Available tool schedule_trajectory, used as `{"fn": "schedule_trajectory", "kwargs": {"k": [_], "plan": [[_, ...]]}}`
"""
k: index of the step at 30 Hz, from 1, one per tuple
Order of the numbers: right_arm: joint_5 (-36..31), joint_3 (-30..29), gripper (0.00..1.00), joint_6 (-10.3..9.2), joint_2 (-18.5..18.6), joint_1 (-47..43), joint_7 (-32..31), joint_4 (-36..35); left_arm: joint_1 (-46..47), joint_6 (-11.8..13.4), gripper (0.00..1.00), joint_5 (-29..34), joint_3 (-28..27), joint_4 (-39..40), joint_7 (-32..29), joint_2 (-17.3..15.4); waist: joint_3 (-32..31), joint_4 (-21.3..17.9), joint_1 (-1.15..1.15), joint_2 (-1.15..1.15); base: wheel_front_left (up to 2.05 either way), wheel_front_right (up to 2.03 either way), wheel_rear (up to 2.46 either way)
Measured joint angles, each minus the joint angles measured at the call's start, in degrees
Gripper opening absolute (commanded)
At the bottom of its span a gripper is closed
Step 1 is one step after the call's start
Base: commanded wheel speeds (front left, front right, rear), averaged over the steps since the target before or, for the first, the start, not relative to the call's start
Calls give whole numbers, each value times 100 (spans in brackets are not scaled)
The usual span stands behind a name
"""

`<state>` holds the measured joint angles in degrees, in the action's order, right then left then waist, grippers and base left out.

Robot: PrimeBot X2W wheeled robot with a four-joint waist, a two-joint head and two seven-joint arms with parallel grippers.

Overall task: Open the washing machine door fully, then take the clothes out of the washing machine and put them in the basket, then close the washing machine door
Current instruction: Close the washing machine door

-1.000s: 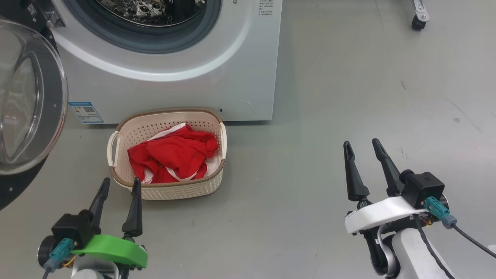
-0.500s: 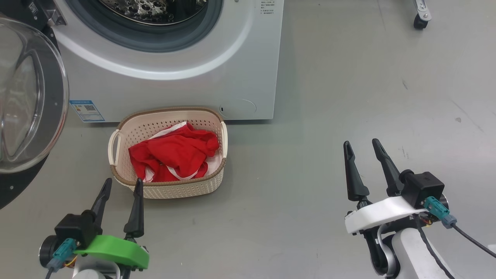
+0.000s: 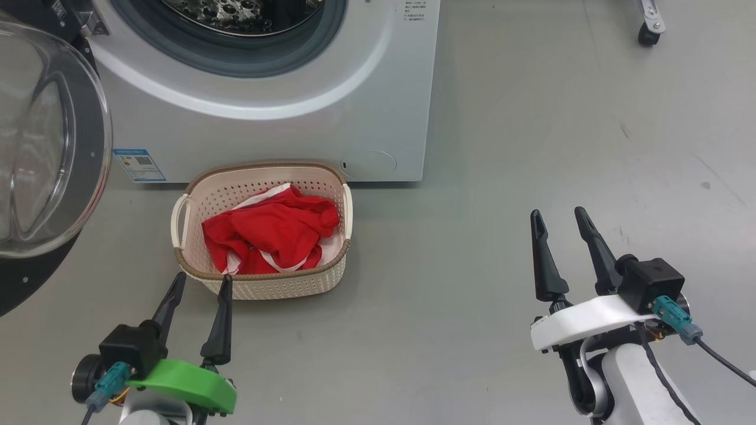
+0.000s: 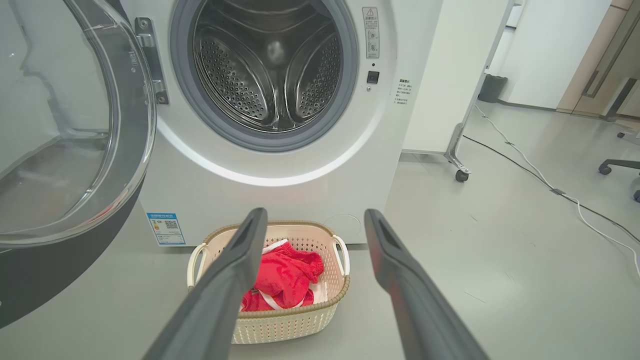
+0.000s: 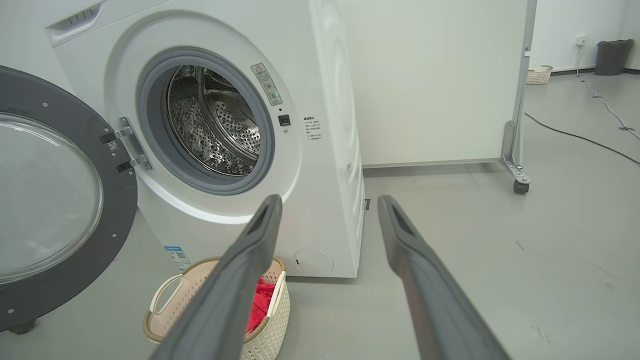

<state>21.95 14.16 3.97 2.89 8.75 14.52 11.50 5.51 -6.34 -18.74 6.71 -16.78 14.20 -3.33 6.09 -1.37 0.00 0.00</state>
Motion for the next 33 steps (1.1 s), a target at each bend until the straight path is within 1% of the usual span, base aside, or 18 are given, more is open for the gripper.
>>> {"fn": "schedule_trajectory", "kwargs": {"k": [6, 11, 19, 21, 25, 33], "plan": [[-43, -23, 100, 0, 47, -2, 0, -12, 36, 0, 100, 19, 93, -57, 0, 12, 35, 213, 0, 0, 0, 0, 0], [-60, -11, 100, 0, 86, -2, 0, -18, 96, 34, 100, 30, 102, -69, 5, 23, 80, 494, 0, 0, 0, 0, 0], [-108, 99, 100, 10, 115, 18, -1, -16, 96, 151, 100, 34, 49, -75, 7, 29, 157, 1069, 0, 0, 0, 0, 0], [-118, 110, 100, 48, 125, 20, 0, -13, 97, 153, 100, 34, 44, -75, 7, 33, 171, 1224, 0, 0, 0, 0, 0], [-118, 174, 100, 66, 129, 24, 0, -3, 100, 199, 100, 34, 49, -77, 7, 47, 185, 1542, 0, 0, 0, 0, 0], [-118, 218, 100, 69, 142, 41, 0, 51, 101, 210, 100, 25, 57, -98, 8, 60, 153, 2178, 0, 0, 0, 0, 0]]}}
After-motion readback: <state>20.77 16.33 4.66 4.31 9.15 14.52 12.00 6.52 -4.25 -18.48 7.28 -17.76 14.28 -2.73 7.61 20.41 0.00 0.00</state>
